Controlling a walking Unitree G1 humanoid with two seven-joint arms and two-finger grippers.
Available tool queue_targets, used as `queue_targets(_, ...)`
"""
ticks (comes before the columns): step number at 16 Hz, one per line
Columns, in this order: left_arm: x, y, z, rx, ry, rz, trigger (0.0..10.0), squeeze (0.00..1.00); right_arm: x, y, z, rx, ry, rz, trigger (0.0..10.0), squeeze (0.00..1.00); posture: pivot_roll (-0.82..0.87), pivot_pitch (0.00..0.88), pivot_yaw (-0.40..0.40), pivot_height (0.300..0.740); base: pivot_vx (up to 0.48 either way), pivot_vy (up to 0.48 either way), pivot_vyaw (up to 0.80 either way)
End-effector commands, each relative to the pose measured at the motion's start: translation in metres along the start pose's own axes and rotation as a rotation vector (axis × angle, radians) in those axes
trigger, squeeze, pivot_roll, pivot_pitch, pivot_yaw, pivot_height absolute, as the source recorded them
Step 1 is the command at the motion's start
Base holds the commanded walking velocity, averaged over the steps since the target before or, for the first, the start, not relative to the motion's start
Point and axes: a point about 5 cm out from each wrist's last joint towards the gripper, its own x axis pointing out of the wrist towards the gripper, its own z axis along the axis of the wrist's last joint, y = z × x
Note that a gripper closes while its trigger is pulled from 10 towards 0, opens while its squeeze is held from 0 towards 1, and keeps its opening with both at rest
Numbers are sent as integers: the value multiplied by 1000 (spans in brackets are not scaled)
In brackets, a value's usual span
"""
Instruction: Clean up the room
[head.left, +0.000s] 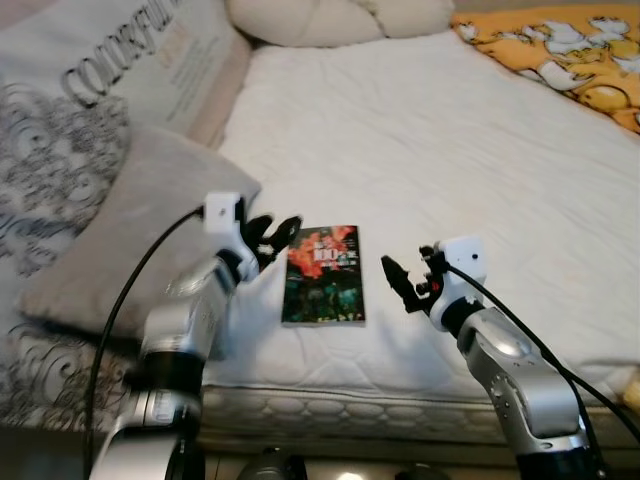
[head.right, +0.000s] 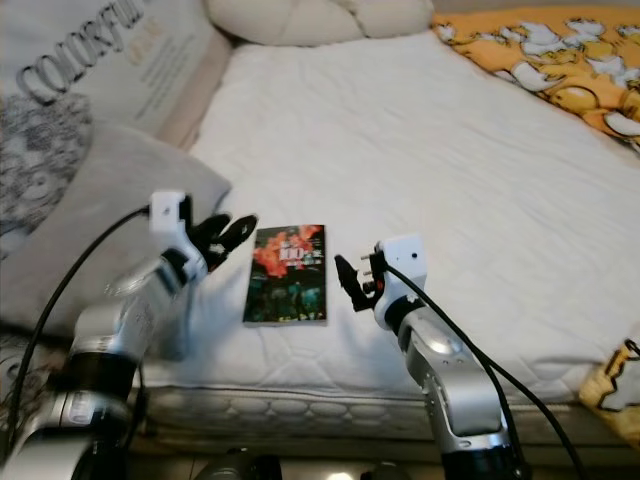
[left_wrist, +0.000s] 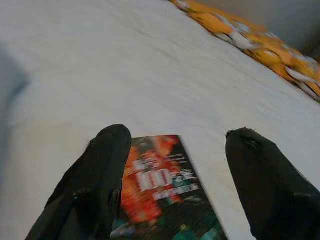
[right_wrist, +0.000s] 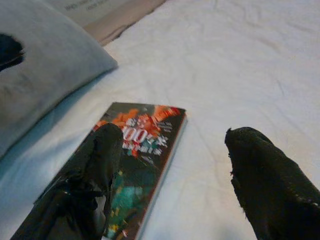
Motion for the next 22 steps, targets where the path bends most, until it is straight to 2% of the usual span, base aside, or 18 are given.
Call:
queue_targets(1, -7, 0, 12, 35, -56, 31, 10000, 0, 2, 3, -2, -6, -1, -6, 10000, 0, -83, 0, 92, 740, 0, 0, 0)
queue_targets(2, -19, -1, 12, 82, -76, 74, 10000, 0, 2, 5, -6, -25, 0, -23, 10000, 0, -70, 0, 79, 740, 0, 0, 0)
queue_targets(3, -24, -1, 12, 108, -74, 102, 10000, 0, 3, 5, -7, -31, 0, -30, 10000, 0, -70, 0, 79, 740, 0, 0, 0)
queue_targets(4, -33, 0, 10, 185, -59, 171, 10000, 0, 3, 4, -9, -47, 2, -51, 10000, 0, -63, 0, 72, 740, 0, 0, 0)
queue_targets(5, -38, 0, 9, 219, -89, 207, 10000, 0, 3, 4, -11, -38, 7, -62, 10000, 0, -57, 0, 69, 740, 0, 0, 0)
queue_targets(7, -47, 5, 1, 215, -4, 292, 10000, 0, 3, 4, -12, -38, 10, -68, 10000, 0, -55, 0, 72, 740, 0, 0, 0)
queue_targets(9, -55, 0, 4, 279, -35, 292, 10000, 0, 2, 2, -12, -21, -1, -82, 10000, 0, -40, 0, 61, 740, 0, 0, 0)
queue_targets(12, -60, -2, 2, 320, -38, 296, 10000, 0, 0, 1, -14, -11, -3, -89, 10000, 0, -22, 0, 32, 740, 0, 0, 0)
queue_targets(16, -63, -7, 6, 278, -70, 288, 10000, 0, 1, 4, -13, -18, -18, -99, 10000, 0, -15, 0, 25, 740, 0, 0, 0)
queue_targets(18, -63, -6, 7, 298, -63, 285, 10000, 0, 2, 5, -13, -23, -24, -97, 10000, 0, -18, 0, 28, 740, 0, 0, 0)
queue_targets(22, -60, -8, 8, 319, -60, 275, 10000, 0, 2, 4, -13, -26, -29, -103, 10000, 0, -23, 0, 24, 740, 0, -325, 0)
